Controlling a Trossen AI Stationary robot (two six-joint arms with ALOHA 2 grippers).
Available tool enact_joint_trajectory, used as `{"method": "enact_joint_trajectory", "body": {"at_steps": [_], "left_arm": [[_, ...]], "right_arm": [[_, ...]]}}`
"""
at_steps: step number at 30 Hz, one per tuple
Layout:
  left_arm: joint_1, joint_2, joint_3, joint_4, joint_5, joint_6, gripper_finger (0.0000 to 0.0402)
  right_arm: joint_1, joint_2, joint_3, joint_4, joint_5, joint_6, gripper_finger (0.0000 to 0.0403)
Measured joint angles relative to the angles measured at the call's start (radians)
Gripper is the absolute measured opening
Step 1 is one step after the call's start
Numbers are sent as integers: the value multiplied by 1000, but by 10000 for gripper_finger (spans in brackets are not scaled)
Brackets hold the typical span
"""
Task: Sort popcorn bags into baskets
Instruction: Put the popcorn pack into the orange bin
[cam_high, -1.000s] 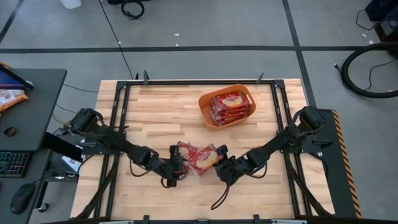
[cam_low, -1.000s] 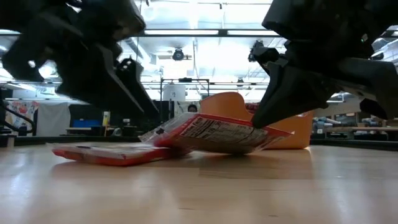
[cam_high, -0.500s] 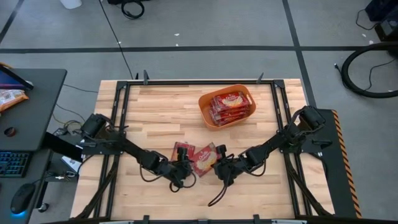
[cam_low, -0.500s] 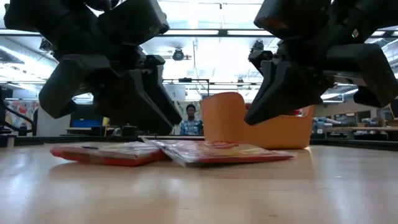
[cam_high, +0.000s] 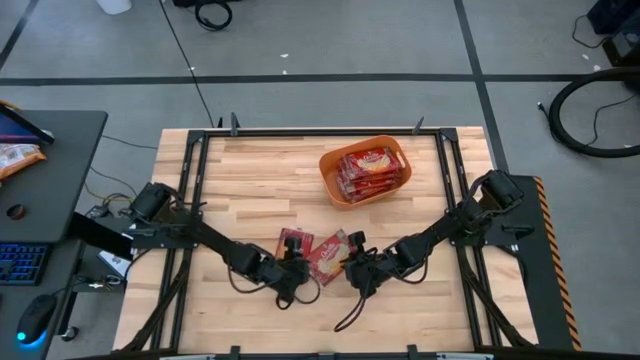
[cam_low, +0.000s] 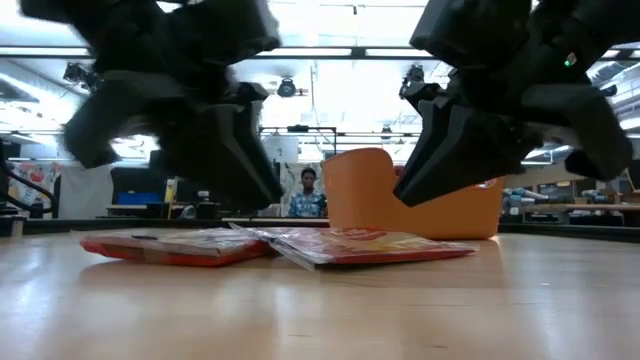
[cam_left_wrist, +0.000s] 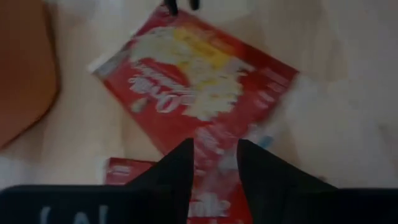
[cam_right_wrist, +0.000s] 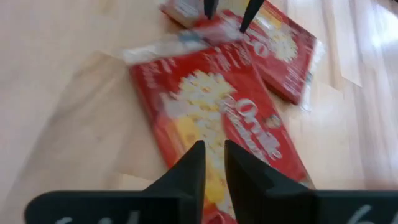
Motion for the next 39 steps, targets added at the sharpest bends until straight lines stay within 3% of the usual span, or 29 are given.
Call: {"method": "enact_joint_trajectory", "body": {"at_steps": [5, 14, 19, 29, 39], "left_arm": [[14, 0, 66, -71, 20, 51, 161], [-2, 11, 71, -96, 25, 160, 203], [-3, 58, 71, -83, 26, 164, 206], [-20, 109, 71, -73, -48, 396, 206], [-3, 109, 71, -65, -61, 407, 192]], "right_arm": [[-28, 0, 0, -19, 15, 35, 109], [-99, 0, -6, -35, -59, 139, 165], [-135, 0, -23, -37, -73, 169, 169], [-165, 0, -26, -37, -167, 214, 168], [-169, 0, -26, -36, -198, 212, 168]]}}
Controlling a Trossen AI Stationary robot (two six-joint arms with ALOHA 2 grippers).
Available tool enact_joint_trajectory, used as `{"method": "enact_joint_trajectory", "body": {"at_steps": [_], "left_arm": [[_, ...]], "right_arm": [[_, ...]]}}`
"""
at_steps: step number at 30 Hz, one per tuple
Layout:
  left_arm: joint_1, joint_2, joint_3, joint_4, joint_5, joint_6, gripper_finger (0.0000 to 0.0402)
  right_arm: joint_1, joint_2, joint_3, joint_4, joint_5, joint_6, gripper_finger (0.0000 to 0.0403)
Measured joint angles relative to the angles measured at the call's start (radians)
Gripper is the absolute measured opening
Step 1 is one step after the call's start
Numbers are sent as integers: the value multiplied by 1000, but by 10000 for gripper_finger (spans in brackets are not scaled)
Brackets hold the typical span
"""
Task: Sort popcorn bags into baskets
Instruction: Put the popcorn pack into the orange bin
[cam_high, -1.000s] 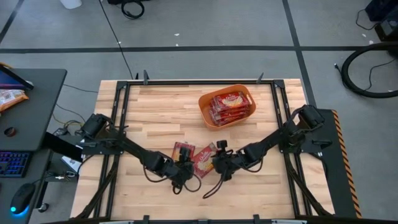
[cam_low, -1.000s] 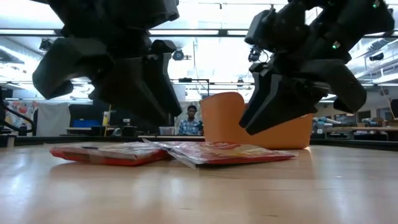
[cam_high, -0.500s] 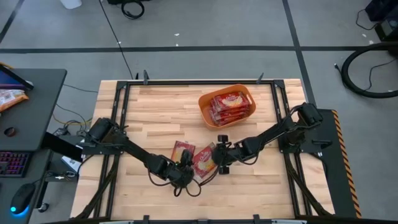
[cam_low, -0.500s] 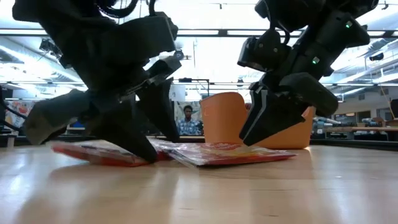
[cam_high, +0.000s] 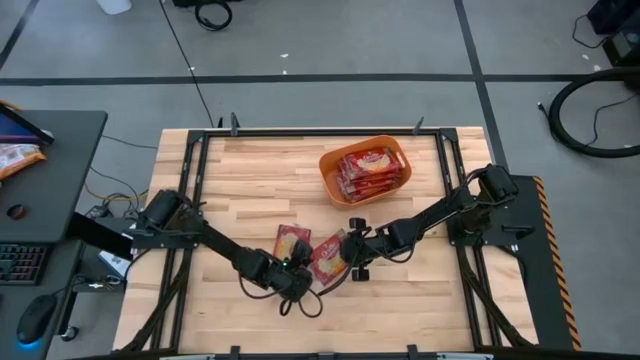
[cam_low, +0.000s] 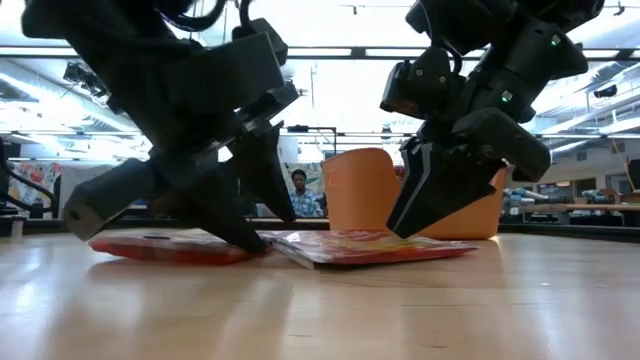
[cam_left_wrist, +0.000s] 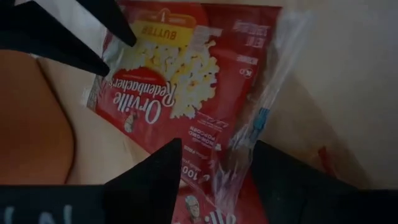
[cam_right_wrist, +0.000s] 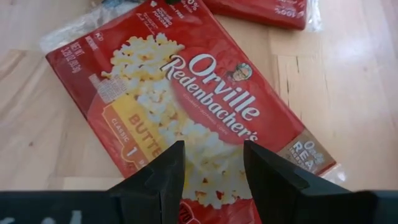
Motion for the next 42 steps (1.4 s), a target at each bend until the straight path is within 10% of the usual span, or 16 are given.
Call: {"method": "enact_joint_trajectory", "body": {"at_steps": [18, 26, 42], "left_arm": [[42, 6, -1, 14, 125, -42, 10], [44, -68, -1, -35, 188, -210, 7], [77, -235, -1, -52, 227, -485, 10]], "right_arm": [[32, -17, 38, -38, 13, -109, 167], [205, -33, 89, -21, 204, -414, 164], [290, -32, 89, 16, 351, -434, 167]]}}
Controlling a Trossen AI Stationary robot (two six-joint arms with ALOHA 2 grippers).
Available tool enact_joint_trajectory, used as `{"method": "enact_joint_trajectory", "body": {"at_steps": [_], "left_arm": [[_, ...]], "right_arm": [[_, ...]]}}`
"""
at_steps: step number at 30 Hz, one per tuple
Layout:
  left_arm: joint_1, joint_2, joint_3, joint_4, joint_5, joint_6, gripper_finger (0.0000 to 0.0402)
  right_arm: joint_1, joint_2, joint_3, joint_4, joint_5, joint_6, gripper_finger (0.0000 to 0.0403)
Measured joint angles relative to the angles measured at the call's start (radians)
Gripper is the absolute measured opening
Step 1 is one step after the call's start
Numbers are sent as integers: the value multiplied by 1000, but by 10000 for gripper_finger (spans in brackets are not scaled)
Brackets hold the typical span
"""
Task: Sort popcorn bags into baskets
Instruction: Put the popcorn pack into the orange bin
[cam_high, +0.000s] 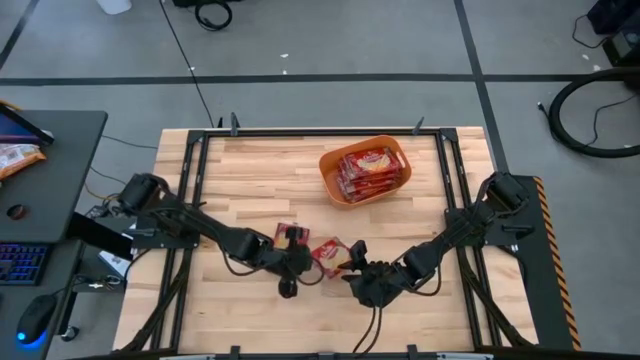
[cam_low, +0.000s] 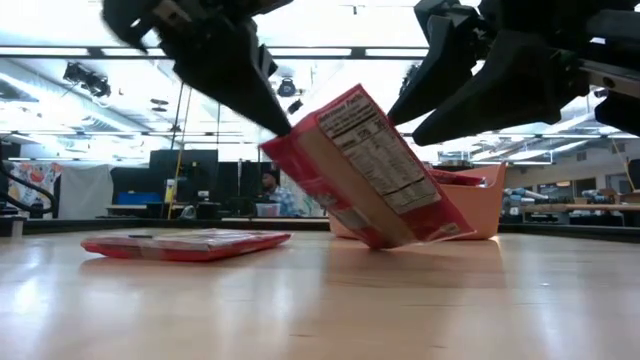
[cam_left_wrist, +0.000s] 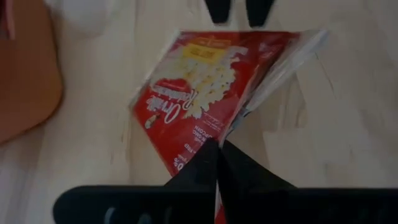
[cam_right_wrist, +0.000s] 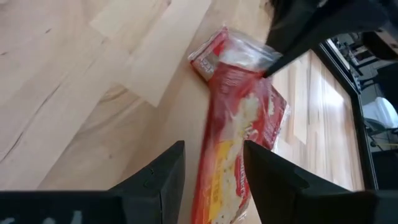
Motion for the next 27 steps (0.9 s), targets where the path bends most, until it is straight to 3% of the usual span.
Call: {"method": "enact_joint_trajectory", "body": {"at_steps": [9, 19, 23, 27], "left_arm": [[29, -13, 0, 52, 12, -83, 11], [29, -22, 0, 74, 44, -76, 11], [28, -25, 0, 72, 43, -72, 28], [28, -39, 1, 71, 39, -68, 73]], "right_arm": [[-25, 0, 0, -1, 53, 24, 153], [-41, 1, 0, -51, 65, 19, 20], [-41, 1, 0, -56, 61, 18, 23], [-40, 1, 0, -75, 100, 7, 33]]}}
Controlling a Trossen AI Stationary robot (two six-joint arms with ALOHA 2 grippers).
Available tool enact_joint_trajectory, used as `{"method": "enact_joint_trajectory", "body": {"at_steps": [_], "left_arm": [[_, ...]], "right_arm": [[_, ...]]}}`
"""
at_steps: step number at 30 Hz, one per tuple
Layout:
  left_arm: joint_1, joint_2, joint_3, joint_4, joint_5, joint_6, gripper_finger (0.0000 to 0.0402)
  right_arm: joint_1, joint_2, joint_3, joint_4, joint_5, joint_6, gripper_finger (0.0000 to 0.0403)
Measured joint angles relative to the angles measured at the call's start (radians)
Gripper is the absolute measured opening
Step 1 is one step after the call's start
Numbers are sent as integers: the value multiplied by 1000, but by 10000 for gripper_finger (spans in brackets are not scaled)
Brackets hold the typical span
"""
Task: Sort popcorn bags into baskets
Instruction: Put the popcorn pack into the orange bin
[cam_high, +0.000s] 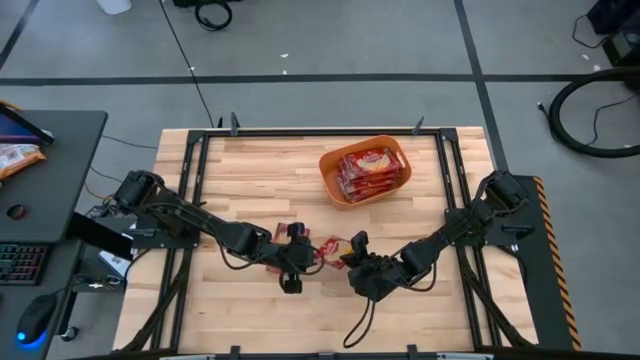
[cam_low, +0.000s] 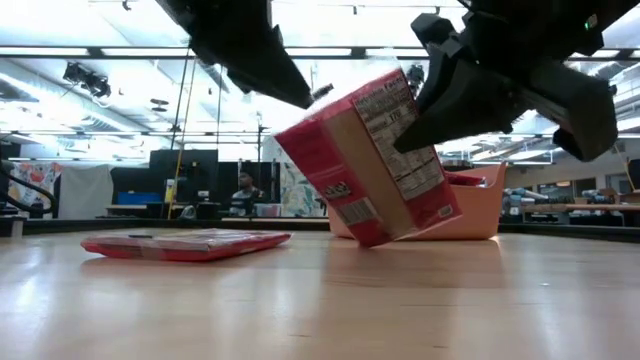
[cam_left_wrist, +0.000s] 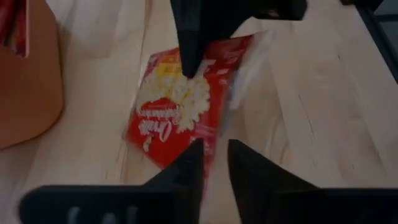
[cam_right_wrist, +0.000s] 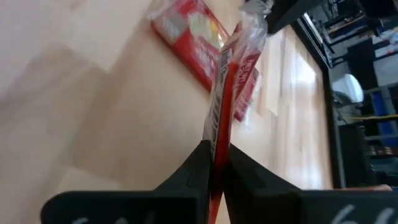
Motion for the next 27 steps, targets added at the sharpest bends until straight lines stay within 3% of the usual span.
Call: {"method": "enact_joint_trajectory", "body": {"at_steps": [7, 14, 22, 27], "left_arm": [[0, -76, 0, -89, 1, -3, 152], [3, -106, 0, -240, 9, -118, 162], [-3, -98, -1, -377, 21, -223, 162], [-3, -98, -1, -414, 22, -252, 162]], "right_arm": [[15, -56, 35, -142, 116, -10, 18], [54, -81, 205, -354, 373, -98, 23], [-40, -83, 239, -436, 491, -210, 23], [-192, -83, 214, -534, 423, -202, 24]]}}
